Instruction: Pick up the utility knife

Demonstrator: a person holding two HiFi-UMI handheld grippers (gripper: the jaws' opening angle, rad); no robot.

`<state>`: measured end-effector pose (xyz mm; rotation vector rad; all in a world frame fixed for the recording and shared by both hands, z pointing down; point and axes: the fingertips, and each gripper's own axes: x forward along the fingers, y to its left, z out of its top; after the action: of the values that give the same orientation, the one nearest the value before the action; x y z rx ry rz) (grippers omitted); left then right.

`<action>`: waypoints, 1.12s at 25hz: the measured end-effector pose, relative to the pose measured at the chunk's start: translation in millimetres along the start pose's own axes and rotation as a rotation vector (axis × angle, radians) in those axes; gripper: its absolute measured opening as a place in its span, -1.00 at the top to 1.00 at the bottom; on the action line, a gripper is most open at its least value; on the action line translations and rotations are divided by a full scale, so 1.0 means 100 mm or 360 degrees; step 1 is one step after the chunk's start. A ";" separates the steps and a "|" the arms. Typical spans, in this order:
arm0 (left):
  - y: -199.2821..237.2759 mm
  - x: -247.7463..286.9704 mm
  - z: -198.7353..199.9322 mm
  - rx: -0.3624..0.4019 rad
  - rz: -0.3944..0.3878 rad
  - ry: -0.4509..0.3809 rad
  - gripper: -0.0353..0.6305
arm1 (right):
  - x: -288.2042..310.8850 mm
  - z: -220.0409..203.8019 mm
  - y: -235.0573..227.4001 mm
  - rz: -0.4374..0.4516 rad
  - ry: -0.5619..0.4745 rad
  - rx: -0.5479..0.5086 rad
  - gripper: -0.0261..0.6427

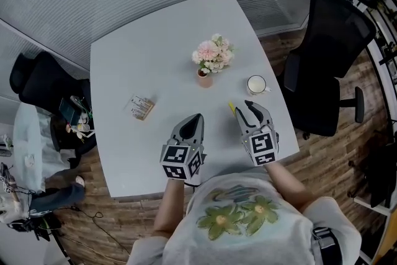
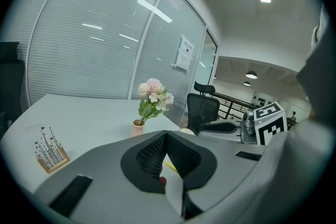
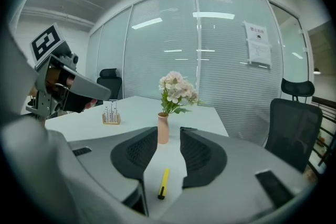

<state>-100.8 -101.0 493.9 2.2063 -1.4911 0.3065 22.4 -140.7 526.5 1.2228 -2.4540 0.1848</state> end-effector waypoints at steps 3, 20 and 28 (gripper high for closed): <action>0.01 0.06 -0.02 -0.0002 -0.0013 0.0017 0.89 | 0.04 -0.08 -0.02 -0.0002 0.0034 0.0011 0.50; 0.09 0.19 -0.11 -0.0006 -0.0014 0.0078 0.89 | 0.26 -0.47 0.02 0.0050 0.0194 0.0064 0.50; 0.13 0.23 -0.13 -0.0025 -0.0012 0.0089 0.89 | 0.33 -0.63 0.02 0.0062 0.0262 0.0088 0.50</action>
<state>-103.1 -117.5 517.9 2.1728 -1.4503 0.3502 20.7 -145.3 597.1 1.1351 -2.3452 0.3519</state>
